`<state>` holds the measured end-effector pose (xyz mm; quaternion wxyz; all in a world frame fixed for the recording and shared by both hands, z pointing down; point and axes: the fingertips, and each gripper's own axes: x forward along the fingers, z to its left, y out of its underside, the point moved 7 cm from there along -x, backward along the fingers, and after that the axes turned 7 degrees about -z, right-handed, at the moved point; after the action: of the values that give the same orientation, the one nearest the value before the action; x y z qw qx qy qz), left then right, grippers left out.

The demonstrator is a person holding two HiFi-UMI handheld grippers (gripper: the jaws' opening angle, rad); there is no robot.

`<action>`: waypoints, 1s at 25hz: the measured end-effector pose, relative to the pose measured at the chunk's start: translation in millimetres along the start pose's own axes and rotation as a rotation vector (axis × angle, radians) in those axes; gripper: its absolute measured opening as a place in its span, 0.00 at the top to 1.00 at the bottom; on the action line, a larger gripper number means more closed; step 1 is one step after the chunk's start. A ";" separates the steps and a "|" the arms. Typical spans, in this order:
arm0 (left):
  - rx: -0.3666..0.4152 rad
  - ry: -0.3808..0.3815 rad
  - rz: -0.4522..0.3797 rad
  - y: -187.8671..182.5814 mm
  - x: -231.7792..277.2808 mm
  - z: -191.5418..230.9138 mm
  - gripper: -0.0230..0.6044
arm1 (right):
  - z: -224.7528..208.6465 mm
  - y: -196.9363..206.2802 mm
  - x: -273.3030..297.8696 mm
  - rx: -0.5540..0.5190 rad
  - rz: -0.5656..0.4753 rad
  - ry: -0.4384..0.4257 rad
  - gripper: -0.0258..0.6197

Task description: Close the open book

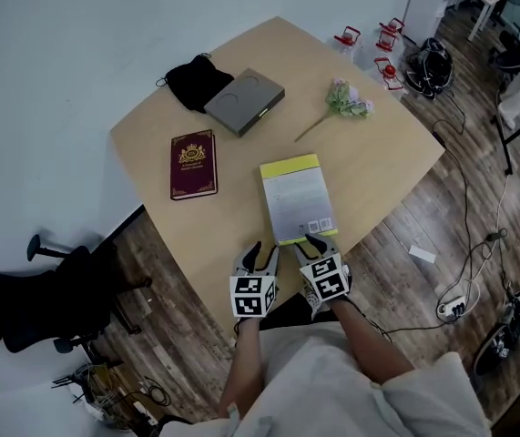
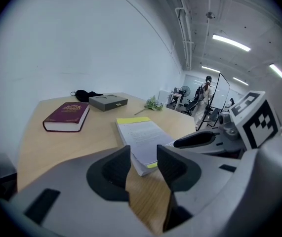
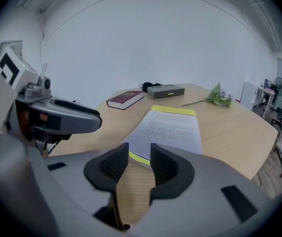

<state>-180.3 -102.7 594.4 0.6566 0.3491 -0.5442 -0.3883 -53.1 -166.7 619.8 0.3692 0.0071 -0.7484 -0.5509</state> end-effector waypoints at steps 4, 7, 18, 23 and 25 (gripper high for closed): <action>0.029 0.017 -0.005 -4.8 -2.8 -7.0 0.68 | -15.4 -2.7 -27.0 0.052 -0.047 0.030 0.73; 0.043 0.026 -0.012 -6.8 -4.6 -10.3 0.68 | -27.6 1.7 -39.6 0.072 -0.066 0.063 0.73; 0.069 0.041 -0.053 -15.8 -14.3 -18.5 0.78 | -45.8 5.1 -71.0 0.149 -0.148 0.137 0.73; 0.057 0.039 -0.070 -19.6 -17.4 -20.9 0.87 | -42.6 2.1 -77.6 0.138 -0.176 0.128 0.80; 0.064 0.044 -0.076 -21.7 -18.0 -23.0 0.90 | -41.9 1.9 -80.7 0.143 -0.191 0.131 0.83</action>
<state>-162.4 -95.7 563.6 0.6415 0.3990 -0.5282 -0.3877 29.8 -166.6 582.5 0.3617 0.1406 -0.7561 -0.5270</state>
